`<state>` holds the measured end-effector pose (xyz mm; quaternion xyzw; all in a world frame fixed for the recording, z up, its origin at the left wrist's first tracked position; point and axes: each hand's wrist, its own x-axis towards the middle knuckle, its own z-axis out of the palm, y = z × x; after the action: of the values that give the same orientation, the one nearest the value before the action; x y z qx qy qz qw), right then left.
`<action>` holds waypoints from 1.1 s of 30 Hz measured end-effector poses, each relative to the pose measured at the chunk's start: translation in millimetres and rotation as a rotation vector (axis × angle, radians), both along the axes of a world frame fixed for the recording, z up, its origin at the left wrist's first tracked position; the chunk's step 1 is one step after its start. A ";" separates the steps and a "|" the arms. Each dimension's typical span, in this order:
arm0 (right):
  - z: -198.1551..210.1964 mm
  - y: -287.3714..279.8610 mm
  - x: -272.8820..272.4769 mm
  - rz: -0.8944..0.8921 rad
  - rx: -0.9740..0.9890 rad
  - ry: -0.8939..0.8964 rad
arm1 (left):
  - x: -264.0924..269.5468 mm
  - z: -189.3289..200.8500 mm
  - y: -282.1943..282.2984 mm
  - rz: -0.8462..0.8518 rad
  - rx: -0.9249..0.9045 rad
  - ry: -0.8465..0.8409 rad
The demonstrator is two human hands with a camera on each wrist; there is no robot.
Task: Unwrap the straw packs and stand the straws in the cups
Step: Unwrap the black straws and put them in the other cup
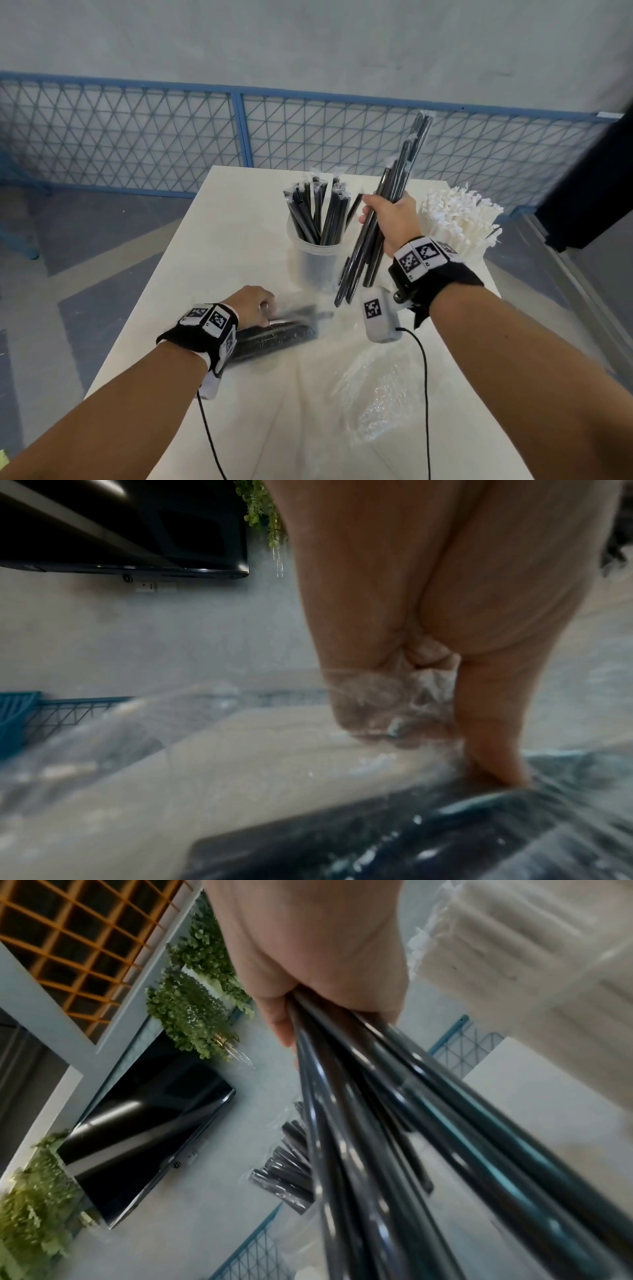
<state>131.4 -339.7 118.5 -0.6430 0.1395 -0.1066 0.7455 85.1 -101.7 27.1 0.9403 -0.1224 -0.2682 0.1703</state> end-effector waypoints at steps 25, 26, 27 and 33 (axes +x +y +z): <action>-3.9 29.5 41.7 -0.033 -0.047 -0.132 | 65.9 38.9 -50.8 0.397 -0.476 -0.173; -10.1 30.7 41.6 0.037 -0.133 -0.110 | 67.4 38.5 -51.7 0.397 -0.472 -0.158; -13.5 33.0 39.8 0.092 -0.215 -0.082 | 68.8 37.8 -52.3 0.395 -0.472 -0.143; -18.6 32.3 43.1 0.053 -0.372 -0.191 | 75.9 34.7 -50.2 0.382 -0.532 -0.128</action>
<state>174.5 -307.4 99.9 -0.7601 0.0292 -0.1712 0.6262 161.0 -151.9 61.8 0.8837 -0.0203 -0.1305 0.4490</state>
